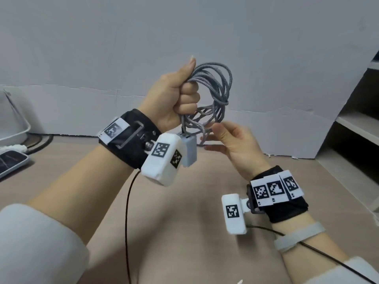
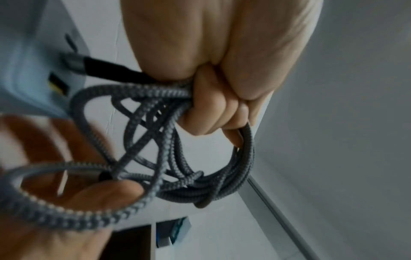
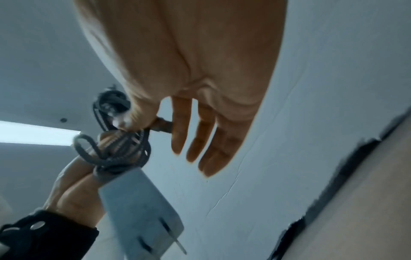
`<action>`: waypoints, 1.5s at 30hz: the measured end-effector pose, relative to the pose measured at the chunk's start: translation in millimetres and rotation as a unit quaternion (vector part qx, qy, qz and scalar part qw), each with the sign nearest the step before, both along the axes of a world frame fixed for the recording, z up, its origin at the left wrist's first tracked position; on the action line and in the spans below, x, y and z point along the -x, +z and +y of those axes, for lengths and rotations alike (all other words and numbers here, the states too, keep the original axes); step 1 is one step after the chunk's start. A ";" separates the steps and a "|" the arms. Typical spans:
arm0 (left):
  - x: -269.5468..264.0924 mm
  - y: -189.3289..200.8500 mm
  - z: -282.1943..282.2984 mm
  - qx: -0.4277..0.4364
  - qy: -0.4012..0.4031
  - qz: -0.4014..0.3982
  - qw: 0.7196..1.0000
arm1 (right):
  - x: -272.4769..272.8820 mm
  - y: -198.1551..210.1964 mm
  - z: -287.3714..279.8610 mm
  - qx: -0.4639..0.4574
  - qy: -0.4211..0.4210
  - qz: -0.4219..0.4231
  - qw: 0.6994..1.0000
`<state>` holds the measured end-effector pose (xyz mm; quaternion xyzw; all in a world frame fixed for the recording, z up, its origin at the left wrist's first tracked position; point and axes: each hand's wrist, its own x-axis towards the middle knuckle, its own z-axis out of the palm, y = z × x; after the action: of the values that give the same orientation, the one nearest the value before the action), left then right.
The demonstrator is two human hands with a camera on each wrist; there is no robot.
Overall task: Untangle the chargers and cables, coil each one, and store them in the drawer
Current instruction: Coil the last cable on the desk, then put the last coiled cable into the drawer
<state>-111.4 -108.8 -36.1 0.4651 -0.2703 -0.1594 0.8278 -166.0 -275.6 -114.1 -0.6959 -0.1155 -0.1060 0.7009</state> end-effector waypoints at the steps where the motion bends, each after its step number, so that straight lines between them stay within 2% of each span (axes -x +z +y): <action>1: 2.8 3.5 -4.8 0.011 -0.025 0.014 1.000 | 1.3 0.5 0.0 -0.045 0.017 0.003 0.999; 5: 14.4 10.2 -28.5 0.086 -0.100 0.099 0.986 | 14.6 3.5 2.9 -0.138 0.091 0.048 0.985; 10: 28.3 5.5 -55.8 0.131 -0.137 0.144 0.971 | 42.9 7.3 1.6 -0.257 0.102 0.087 0.957; 13: 46.2 0.2 -69.8 0.145 -0.145 0.153 0.967 | 69.6 11.1 -6.0 -0.250 0.057 0.091 0.962; 22: 118.6 -2.3 -103.0 0.166 -0.203 0.189 0.946 | 165.4 31.2 -38.2 -0.247 0.029 0.090 0.964; 29: 189.0 -6.5 -125.8 0.069 -0.232 0.186 0.952 | 257.7 37.7 -65.9 -0.177 -0.115 0.120 0.970; 35: 246.5 -1.1 -149.4 -0.120 -0.287 0.060 0.948 | 338.7 31.4 -92.8 -0.109 -0.201 0.107 0.968; 42: 313.6 -0.7 -204.5 -0.134 -0.343 0.050 0.929 | 422.4 29.1 -119.6 -0.093 -0.306 0.072 0.945; 45: 336.5 0.9 -225.0 -0.187 -0.374 -0.002 0.908 | 459.4 31.5 -137.0 -0.080 -0.375 0.063 0.921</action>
<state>-447.9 -333.9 -35.2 0.4765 -0.3914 -0.5042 0.6046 -625.4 -412.7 -82.7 -0.6352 0.2071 -0.3259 0.6689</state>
